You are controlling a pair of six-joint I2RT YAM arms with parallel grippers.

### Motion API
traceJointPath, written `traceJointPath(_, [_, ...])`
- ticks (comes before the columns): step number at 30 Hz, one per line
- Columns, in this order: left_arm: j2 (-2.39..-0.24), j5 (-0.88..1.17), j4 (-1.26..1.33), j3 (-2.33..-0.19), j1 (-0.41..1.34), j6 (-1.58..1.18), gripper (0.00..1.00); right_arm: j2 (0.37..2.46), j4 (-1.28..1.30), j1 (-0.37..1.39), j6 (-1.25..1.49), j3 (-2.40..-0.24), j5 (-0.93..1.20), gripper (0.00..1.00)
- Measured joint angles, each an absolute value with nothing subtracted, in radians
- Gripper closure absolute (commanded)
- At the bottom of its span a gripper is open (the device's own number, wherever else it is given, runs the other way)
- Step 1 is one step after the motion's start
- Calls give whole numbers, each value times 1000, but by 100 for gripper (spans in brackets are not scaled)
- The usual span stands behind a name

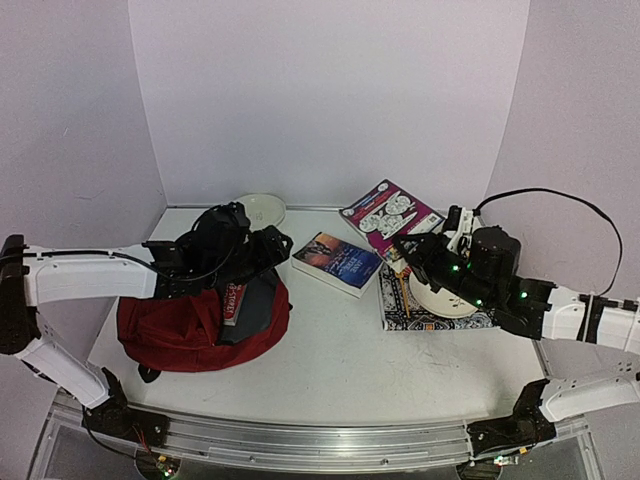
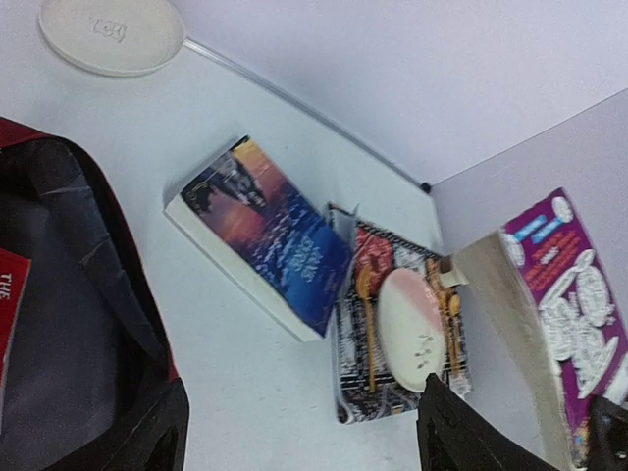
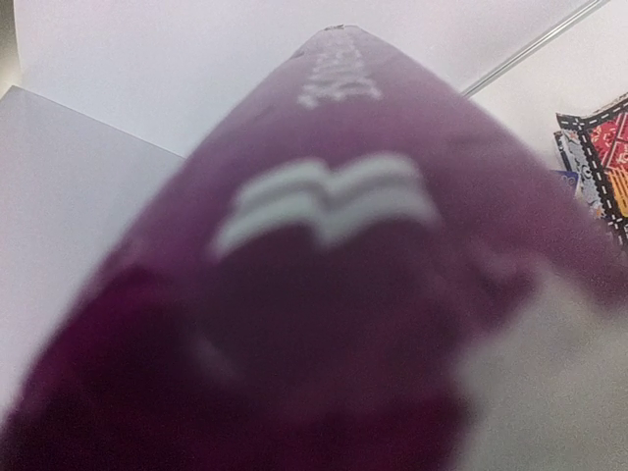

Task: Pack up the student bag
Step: Adjust the student bag at the center of the board.

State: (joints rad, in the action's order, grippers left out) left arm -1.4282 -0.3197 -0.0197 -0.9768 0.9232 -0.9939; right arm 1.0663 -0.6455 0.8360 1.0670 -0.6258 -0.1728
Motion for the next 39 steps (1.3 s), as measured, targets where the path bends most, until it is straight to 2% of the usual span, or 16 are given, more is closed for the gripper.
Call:
traceJointPath(7, [-1557,-253,-199,-1031,848,-950,21,1020,-565,835,1052,-620,-174,100])
traceJointPath(13, [-1702,-185,-251,-1138,825,-889,34,965,-526,835,1041,-613,-177,100])
traceJointPath(16, [-1762,-150,-253,-1180,825,-865,53,948,-516,835,1040,-612,-179,100])
traceJointPath(18, [-1790,-121,-257,-1195,825,-850,73,940,-509,835,1040,-611,-181,100])
traceJointPath(20, [-1808,-86,-264,-1206,825,-844,89,931,-502,835,1040,-606,-181,100])
traceJointPath(23, [-1816,-31,-270,-1215,825,-833,99,917,-484,835,1037,-601,-182,100])
traceJointPath(28, [-1817,51,-291,-1243,855,-803,100,913,-468,835,1032,-601,-183,100])
traceJointPath(36, [-1859,166,-305,-1319,1061,-744,100,925,-460,835,1010,-601,-182,100])
traceJointPath(39, [-1862,210,-303,-1323,1134,-723,94,930,-449,835,994,-601,-182,100])
